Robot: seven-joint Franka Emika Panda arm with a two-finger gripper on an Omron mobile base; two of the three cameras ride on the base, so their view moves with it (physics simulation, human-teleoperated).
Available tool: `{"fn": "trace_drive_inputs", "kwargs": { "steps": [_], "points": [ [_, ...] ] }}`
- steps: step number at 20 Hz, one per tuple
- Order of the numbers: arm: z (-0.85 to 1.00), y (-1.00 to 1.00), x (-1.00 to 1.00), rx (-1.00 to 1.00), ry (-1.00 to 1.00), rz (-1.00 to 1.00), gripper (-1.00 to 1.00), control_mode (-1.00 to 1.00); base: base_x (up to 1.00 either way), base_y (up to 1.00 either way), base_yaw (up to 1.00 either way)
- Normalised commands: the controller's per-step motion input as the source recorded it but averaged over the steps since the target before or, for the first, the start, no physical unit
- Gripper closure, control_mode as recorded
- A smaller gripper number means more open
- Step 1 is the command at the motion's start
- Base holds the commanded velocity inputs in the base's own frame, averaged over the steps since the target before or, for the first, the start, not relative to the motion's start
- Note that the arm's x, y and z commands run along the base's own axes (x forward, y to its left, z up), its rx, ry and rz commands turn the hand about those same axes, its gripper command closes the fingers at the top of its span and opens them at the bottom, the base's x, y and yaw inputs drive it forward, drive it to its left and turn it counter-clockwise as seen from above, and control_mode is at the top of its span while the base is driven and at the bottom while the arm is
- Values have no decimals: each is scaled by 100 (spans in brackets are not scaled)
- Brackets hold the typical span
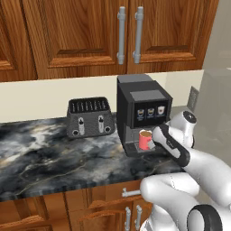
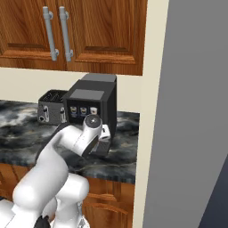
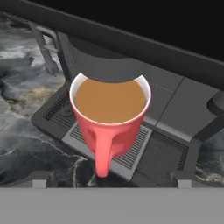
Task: Pick up the brewed coffee from the coffee machine and place it next to the breakfast plate on the dining counter.
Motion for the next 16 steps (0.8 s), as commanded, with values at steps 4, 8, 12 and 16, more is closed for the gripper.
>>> {"fn": "trace_drive_inputs", "kwargs": {
  "steps": [4,8,12,16],
  "points": [
    [-30,0,23,0,0,0,-100,-100,0,0,0],
    [-24,0,21,0,0,0,-100,-100,0,0,0],
    [-22,0,21,0,0,0,-100,-100,0,0,0],
    [-28,0,15,0,0,0,100,-100,0,0,0]
  ]
}}
